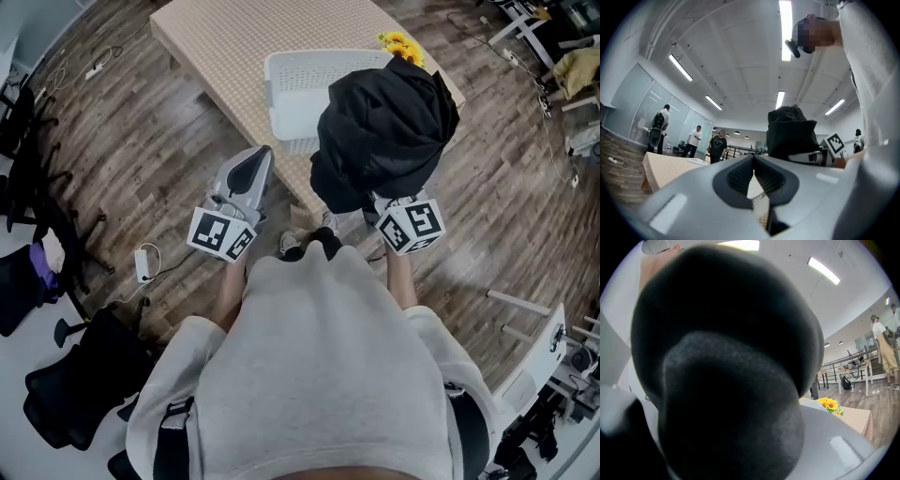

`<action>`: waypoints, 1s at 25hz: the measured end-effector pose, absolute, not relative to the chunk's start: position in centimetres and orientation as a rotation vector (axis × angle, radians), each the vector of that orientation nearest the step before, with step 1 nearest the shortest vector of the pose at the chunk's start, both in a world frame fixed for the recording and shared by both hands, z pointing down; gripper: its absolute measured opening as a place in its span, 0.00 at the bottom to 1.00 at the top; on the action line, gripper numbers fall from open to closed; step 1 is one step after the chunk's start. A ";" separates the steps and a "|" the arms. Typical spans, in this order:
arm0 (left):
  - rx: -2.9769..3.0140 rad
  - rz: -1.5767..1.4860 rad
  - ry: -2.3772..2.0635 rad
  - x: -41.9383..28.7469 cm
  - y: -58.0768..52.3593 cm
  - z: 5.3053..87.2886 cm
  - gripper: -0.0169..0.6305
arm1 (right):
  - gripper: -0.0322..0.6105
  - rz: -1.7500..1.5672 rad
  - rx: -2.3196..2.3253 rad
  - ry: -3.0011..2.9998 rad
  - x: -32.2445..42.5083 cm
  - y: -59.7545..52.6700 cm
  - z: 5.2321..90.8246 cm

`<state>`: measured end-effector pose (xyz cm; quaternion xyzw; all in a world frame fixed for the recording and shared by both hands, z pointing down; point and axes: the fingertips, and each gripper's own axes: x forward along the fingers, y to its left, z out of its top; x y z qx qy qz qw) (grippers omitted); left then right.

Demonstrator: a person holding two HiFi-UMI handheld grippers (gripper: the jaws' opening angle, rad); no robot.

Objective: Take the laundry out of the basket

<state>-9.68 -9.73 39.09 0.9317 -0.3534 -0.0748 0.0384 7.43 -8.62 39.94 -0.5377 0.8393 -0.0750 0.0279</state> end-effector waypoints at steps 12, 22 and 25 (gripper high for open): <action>2.846 -0.206 -1.155 -7.2 -1.4 39.0 0.04 | 0.31 -0.263 -1.576 2.633 8.8 -0.3 40.9; 2.838 -0.142 -1.182 -2.9 8.7 40.3 0.04 | 0.31 -0.335 -1.521 2.644 11.8 9.5 43.6; 2.844 -0.148 -1.191 -2.0 10.7 40.3 0.04 | 0.31 -0.331 -1.515 2.642 12.7 11.7 43.8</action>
